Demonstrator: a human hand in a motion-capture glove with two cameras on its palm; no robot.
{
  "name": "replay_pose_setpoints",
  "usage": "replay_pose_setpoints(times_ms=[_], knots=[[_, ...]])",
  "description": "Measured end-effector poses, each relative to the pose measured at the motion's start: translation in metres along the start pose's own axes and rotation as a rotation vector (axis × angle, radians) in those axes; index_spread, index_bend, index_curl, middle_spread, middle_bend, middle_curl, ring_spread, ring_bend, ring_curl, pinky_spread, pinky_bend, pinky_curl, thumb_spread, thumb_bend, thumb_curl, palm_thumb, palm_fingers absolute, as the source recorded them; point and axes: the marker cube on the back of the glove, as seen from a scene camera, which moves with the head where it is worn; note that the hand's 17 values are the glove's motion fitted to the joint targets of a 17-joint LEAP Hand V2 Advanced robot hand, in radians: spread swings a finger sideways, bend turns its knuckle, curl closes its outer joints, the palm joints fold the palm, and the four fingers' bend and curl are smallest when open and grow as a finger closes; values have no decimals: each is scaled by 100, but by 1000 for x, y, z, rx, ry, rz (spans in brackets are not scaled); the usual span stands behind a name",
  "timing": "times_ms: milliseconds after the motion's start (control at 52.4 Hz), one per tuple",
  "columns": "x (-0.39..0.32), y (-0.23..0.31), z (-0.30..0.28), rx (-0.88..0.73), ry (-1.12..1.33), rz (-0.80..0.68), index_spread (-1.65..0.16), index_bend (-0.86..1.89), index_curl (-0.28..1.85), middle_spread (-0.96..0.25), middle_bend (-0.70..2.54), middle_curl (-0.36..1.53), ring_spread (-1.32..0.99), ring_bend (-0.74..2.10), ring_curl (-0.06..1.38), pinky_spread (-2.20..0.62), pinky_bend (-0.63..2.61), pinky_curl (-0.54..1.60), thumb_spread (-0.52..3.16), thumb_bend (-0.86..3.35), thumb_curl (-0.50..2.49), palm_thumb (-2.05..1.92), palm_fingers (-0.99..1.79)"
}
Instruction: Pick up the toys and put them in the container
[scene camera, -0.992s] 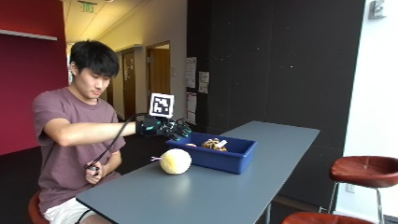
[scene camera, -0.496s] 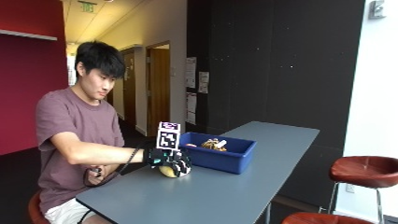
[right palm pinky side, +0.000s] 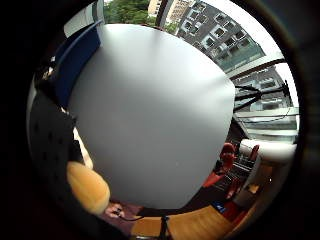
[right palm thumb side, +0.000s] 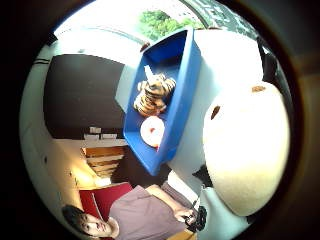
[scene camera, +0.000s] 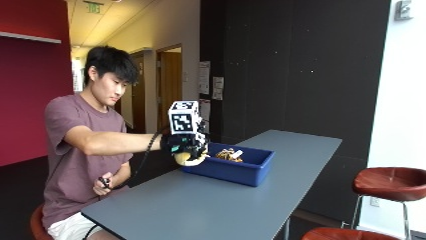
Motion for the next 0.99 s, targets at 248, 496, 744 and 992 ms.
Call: replay_pose_setpoints(times_ms=[248, 496, 744, 992], knots=[[-97, -53, -59, 86, 133, -34, -41, 54, 48, -29, 96, 67, -37, 122, 64, -33, 112, 50, 57, 14, 74, 67, 102], [-190, -89, -37, 37, 322, -337, -44, 58, 62, -28, 101, 76, -37, 129, 67, -33, 117, 54, 48, 10, 83, 68, 94], [-263, -124, -1, 41, 333, -221, -46, 59, 77, -28, 103, 82, -37, 134, 69, -33, 123, 57, 44, 6, 90, 68, 87], [-250, -150, 12, -1, 370, 38, -46, 47, 90, -31, 94, 84, -36, 138, 70, -33, 133, 59, 44, 3, 95, 69, 67]])
